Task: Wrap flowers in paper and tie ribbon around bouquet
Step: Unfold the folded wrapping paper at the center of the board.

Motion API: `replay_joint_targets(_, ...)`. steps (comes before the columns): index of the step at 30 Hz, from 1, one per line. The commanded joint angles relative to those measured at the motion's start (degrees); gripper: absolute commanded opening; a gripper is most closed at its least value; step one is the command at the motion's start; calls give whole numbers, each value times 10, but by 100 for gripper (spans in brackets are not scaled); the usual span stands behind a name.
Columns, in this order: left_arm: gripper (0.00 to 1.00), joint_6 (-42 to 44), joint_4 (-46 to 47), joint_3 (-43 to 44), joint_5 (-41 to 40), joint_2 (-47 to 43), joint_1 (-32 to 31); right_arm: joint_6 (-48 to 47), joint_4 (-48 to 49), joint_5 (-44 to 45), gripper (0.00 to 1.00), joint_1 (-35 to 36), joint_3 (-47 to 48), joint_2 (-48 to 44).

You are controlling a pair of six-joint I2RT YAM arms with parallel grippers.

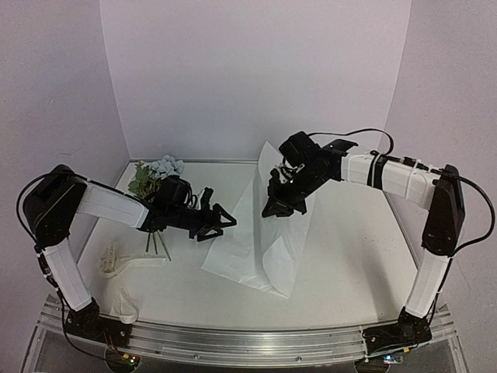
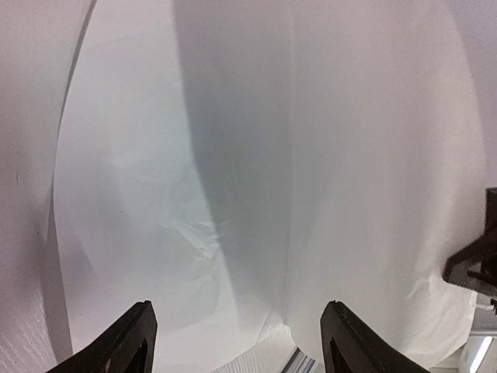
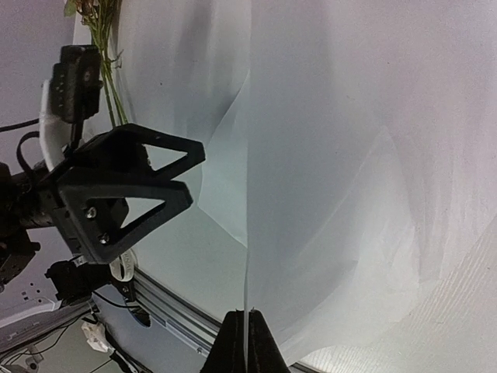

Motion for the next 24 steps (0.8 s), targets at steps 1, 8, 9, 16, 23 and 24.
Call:
replay_joint_targets(1, 76, -52, 58, 32, 20, 47, -3, -15, -4, 35, 0, 6, -10, -38)
replay_joint_targets(8, 76, -27, -67, 59, -73, 80, -12, -26, -27, 97, 0, 10, -58, -93)
replay_joint_targets(9, 76, -23, -78, 61, -81, 86, -13, -28, -29, 108, 0, 10, -71, -103)
replay_joint_targets(16, 75, 7, -140, 68, -143, 95, -22, -36, -77, 212, 0, 10, -148, -185)
replay_joint_targets(23, 62, 35, -155, 59, -134, 83, -25, -34, -80, 239, 0, 10, -205, -228)
replay_joint_targets(24, 58, 36, -155, 58, -126, 84, -28, -33, -79, 240, 0, 10, -207, -229)
